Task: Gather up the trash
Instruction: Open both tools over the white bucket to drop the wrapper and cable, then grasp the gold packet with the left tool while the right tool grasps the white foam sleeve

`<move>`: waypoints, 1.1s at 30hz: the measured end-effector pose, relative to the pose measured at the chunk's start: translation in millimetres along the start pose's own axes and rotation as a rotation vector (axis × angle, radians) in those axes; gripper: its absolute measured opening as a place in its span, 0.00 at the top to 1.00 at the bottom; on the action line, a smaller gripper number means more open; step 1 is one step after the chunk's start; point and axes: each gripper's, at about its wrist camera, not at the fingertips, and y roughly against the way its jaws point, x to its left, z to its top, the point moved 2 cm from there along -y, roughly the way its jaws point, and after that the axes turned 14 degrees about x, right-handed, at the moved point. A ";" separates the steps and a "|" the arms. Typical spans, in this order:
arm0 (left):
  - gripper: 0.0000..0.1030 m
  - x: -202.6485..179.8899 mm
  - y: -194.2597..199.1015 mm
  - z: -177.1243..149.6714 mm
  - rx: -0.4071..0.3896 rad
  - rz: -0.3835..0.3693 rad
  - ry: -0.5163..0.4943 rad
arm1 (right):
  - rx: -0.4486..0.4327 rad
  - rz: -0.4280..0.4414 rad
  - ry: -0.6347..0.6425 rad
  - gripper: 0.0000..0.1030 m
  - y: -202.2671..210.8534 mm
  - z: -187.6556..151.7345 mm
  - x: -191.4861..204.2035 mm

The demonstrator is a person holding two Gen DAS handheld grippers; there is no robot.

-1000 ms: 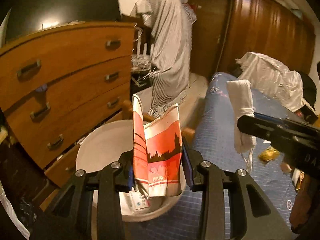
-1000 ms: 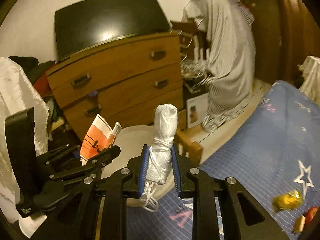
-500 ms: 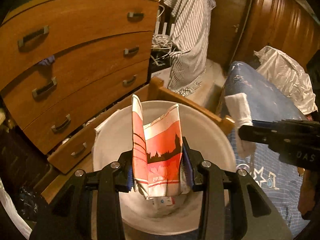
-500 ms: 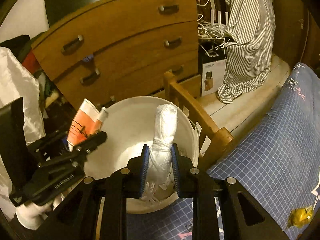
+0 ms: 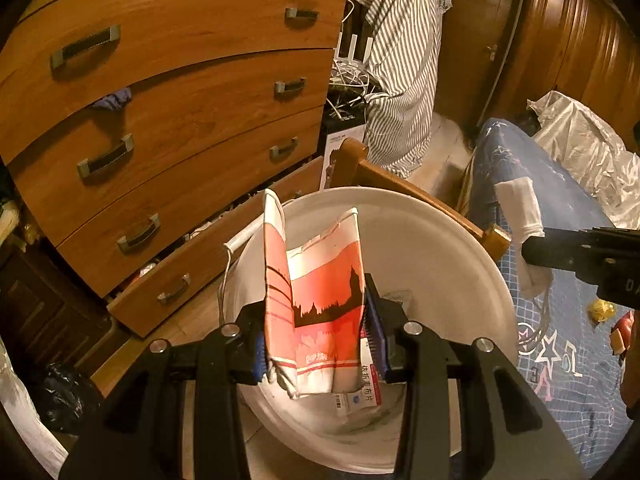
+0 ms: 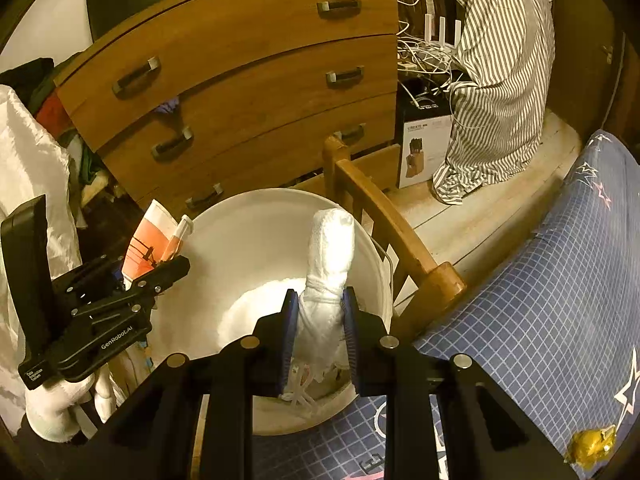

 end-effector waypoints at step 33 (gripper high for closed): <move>0.31 -80.4 29.9 -25.6 -0.069 -0.028 -0.143 | -0.319 -0.109 -0.073 0.33 112.9 -129.2 -37.6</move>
